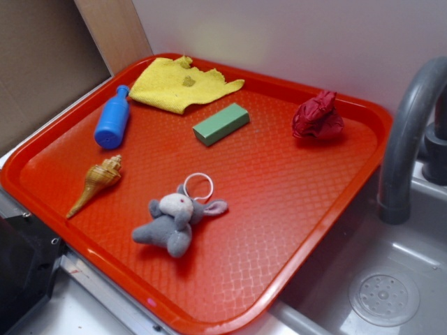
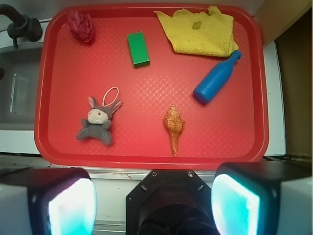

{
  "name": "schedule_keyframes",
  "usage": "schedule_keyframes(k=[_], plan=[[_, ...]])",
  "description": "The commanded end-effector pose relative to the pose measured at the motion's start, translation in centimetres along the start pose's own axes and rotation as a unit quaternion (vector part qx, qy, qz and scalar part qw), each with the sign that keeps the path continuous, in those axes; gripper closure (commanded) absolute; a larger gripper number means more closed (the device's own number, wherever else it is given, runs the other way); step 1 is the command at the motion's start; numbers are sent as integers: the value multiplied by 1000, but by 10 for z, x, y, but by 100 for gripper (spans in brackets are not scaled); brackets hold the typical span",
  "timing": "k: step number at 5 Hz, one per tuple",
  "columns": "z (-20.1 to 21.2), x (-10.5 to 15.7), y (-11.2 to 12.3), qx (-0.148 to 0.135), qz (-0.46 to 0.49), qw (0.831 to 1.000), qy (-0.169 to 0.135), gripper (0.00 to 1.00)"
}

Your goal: Grab the gray animal.

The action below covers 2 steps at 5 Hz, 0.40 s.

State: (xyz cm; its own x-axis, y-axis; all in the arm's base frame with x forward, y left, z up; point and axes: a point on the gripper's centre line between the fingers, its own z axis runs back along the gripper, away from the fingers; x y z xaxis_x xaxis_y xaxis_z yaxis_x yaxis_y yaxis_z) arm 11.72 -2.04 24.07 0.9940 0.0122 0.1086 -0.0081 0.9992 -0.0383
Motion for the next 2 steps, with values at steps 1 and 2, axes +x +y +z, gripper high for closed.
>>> schedule_keyframes(k=[1,2], plan=[[0,0,0,0,0,1000,0,0],[-20,10,-27,-8,-12,1000,-6,0]])
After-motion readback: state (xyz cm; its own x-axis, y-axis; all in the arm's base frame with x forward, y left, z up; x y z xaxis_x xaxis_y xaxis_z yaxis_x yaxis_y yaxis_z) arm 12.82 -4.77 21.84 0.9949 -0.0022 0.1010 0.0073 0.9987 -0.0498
